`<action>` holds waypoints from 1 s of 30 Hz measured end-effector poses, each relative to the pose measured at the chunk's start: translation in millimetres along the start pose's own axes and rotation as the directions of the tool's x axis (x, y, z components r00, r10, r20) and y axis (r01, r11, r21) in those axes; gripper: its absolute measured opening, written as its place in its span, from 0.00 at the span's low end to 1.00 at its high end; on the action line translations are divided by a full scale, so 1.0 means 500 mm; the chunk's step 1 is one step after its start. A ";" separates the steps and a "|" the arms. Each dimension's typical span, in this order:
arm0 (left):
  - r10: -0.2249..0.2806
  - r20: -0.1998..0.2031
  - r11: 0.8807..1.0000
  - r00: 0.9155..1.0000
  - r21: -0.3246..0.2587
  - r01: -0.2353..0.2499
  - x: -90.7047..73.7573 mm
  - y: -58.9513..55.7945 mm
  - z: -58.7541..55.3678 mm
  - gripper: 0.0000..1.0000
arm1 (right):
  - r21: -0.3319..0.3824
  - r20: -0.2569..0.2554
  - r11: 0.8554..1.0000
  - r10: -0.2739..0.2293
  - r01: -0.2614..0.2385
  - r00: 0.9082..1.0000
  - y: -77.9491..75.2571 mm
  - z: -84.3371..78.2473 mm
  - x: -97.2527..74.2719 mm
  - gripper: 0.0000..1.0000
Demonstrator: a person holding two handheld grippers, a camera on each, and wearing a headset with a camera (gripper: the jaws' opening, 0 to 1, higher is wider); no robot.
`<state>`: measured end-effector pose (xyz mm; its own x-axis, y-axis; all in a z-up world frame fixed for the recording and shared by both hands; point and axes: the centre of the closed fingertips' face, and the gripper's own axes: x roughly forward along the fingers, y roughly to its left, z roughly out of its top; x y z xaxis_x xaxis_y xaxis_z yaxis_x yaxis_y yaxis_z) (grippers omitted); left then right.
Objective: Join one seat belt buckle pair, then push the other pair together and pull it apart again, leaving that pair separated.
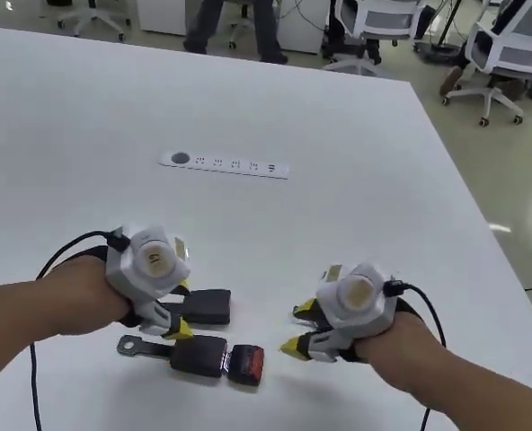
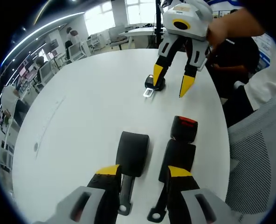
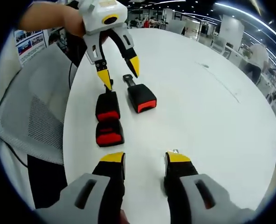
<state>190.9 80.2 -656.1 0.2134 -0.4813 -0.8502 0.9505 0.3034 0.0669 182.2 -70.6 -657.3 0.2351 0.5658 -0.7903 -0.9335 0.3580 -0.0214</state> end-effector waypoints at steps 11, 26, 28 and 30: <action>-0.020 -0.050 0.998 0.999 0.059 0.023 0.042 0.040 0.010 0.43 | -0.052 -0.105 0.997 -0.062 0.056 0.993 -0.089 -0.084 -0.026 0.32; -0.110 -0.109 0.987 0.988 0.106 0.121 0.088 0.041 0.002 0.37 | -0.115 -0.099 0.993 0.008 -0.019 0.995 -0.102 -0.091 0.005 0.32; -0.132 -0.126 0.983 0.983 0.109 0.146 0.095 0.035 -0.007 0.34 | -0.138 -0.106 0.990 0.021 -0.036 0.994 -0.108 -0.101 0.008 0.32; -0.135 -0.116 0.984 0.984 0.104 0.147 0.095 0.040 -0.001 0.34 | -0.131 -0.095 0.991 0.029 -0.041 0.995 -0.107 -0.094 0.004 0.32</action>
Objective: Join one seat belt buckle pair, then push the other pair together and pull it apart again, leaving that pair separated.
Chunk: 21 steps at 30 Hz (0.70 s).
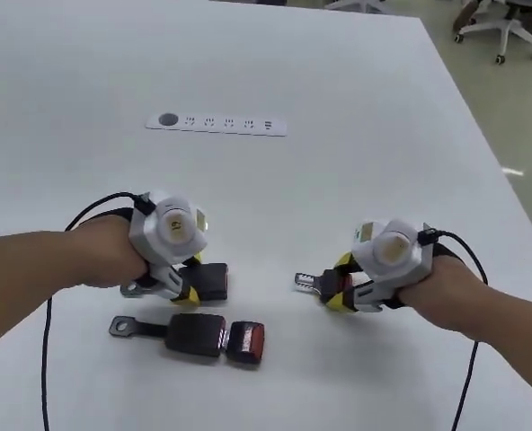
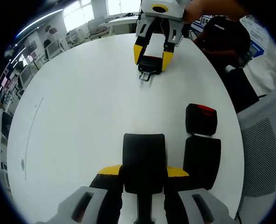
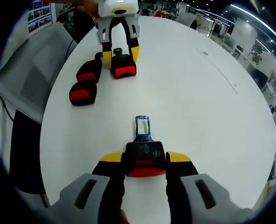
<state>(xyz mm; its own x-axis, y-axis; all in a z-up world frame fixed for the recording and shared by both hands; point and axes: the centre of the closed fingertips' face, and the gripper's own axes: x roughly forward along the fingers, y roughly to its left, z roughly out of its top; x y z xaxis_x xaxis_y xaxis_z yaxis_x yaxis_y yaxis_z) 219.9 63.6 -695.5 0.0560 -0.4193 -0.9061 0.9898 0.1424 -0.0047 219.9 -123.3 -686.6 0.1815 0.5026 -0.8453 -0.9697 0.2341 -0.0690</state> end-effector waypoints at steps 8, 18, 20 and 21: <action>-0.028 -0.005 0.999 1.000 0.042 0.028 0.002 -0.005 0.001 0.34 | -0.053 -0.007 0.997 0.059 -0.060 0.998 -0.001 -0.003 0.010 0.31; -0.030 -0.021 0.998 0.999 0.063 0.031 0.005 -0.007 0.000 0.33 | -0.054 -0.030 0.997 0.058 -0.060 0.998 0.003 0.005 0.020 0.31; -0.028 -0.024 0.998 0.999 0.064 0.029 0.004 -0.009 0.003 0.33 | -0.048 -0.015 0.997 0.058 -0.058 0.998 0.009 0.016 0.025 0.31; -0.027 -0.027 0.998 0.999 0.063 0.029 0.003 -0.011 0.004 0.33 | -0.052 -0.010 0.997 0.058 -0.058 0.998 0.015 0.023 0.028 0.31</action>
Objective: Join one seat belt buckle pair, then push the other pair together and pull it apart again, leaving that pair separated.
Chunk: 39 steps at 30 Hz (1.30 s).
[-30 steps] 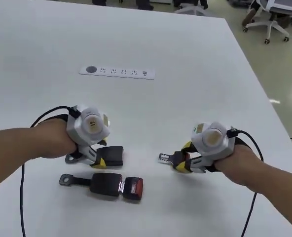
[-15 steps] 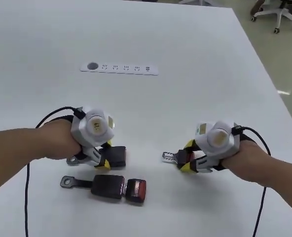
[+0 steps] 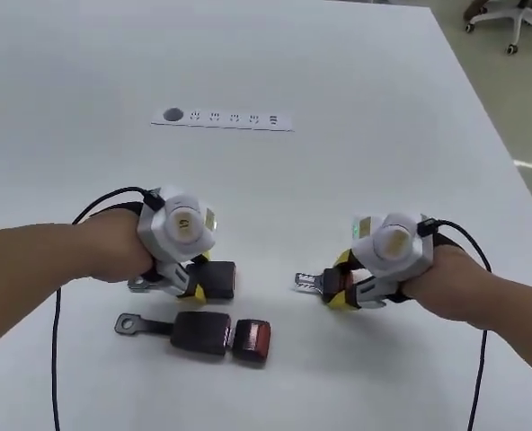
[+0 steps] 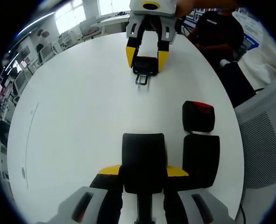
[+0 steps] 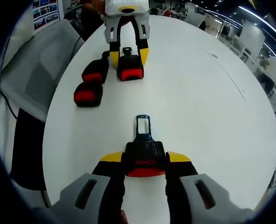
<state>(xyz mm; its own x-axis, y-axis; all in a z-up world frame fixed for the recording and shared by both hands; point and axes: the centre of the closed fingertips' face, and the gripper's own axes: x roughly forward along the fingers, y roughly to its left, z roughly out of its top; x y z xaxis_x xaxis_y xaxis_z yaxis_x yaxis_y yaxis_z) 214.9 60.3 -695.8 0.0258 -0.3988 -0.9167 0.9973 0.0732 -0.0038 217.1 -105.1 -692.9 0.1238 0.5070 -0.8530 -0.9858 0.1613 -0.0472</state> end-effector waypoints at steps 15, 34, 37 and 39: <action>0.001 -0.011 1.000 1.000 0.008 -0.001 -0.001 0.005 -0.002 0.33 | -0.050 0.039 0.999 0.020 -0.018 0.999 0.024 0.120 0.066 0.31; 0.005 -0.016 1.000 1.000 0.005 -0.005 0.002 0.006 -0.003 0.33 | -0.110 0.024 0.994 0.028 -0.025 0.999 0.036 0.159 0.086 0.31; 0.006 -0.017 1.000 1.000 0.005 -0.005 0.003 0.009 -0.007 0.33 | -0.118 0.034 0.993 0.032 -0.028 0.999 0.034 0.168 0.093 0.31; 0.006 -0.016 1.000 1.000 0.005 -0.006 0.002 0.007 -0.006 0.33 | -0.113 0.044 0.993 0.038 -0.033 0.998 0.037 0.171 0.097 0.31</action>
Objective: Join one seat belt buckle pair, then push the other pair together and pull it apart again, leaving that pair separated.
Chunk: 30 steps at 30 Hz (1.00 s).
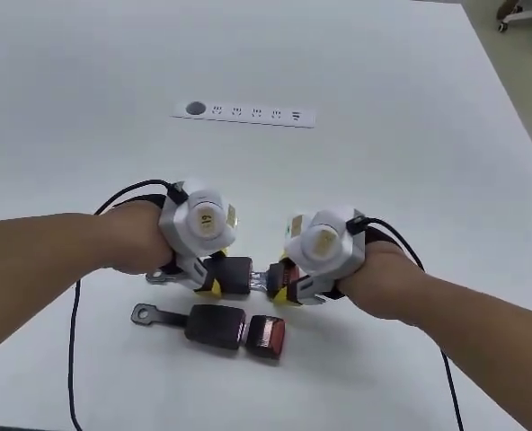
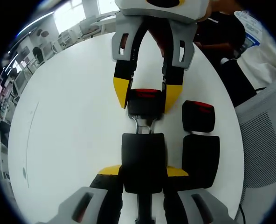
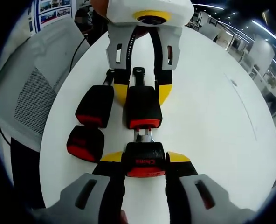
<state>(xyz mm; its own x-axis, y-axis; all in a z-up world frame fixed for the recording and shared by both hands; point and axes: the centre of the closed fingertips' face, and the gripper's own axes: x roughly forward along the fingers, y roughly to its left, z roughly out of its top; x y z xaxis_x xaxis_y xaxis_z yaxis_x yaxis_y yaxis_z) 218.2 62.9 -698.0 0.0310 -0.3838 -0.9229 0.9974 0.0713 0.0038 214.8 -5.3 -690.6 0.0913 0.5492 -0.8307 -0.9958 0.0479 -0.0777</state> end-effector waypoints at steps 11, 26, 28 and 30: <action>-0.017 0.022 1.000 1.000 0.026 0.017 0.000 -0.005 0.008 0.33 | 0.062 0.045 0.998 0.029 -0.032 0.999 -0.005 0.007 0.002 0.30; -0.022 0.037 0.999 0.999 0.029 0.021 -0.001 -0.001 0.010 0.33 | 0.072 0.056 0.997 0.034 -0.038 0.998 -0.002 0.032 0.021 0.30; -0.022 0.037 0.999 0.999 0.029 0.021 -0.001 -0.001 0.010 0.33 | 0.071 0.055 0.997 0.033 -0.036 0.998 -0.002 0.032 0.022 0.30; -0.023 0.042 0.999 0.999 0.027 0.022 0.000 0.000 0.010 0.33 | 0.071 0.054 0.997 0.030 -0.034 0.998 -0.003 0.032 0.022 0.30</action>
<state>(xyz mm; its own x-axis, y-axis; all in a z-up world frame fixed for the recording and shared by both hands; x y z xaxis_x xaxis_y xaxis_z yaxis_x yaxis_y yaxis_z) 218.6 58.5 -695.9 0.0111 -0.4240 -0.9056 0.9992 0.0385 -0.0058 217.2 14.0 -690.8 0.0611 0.5950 -0.8014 -0.9960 0.0885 -0.0103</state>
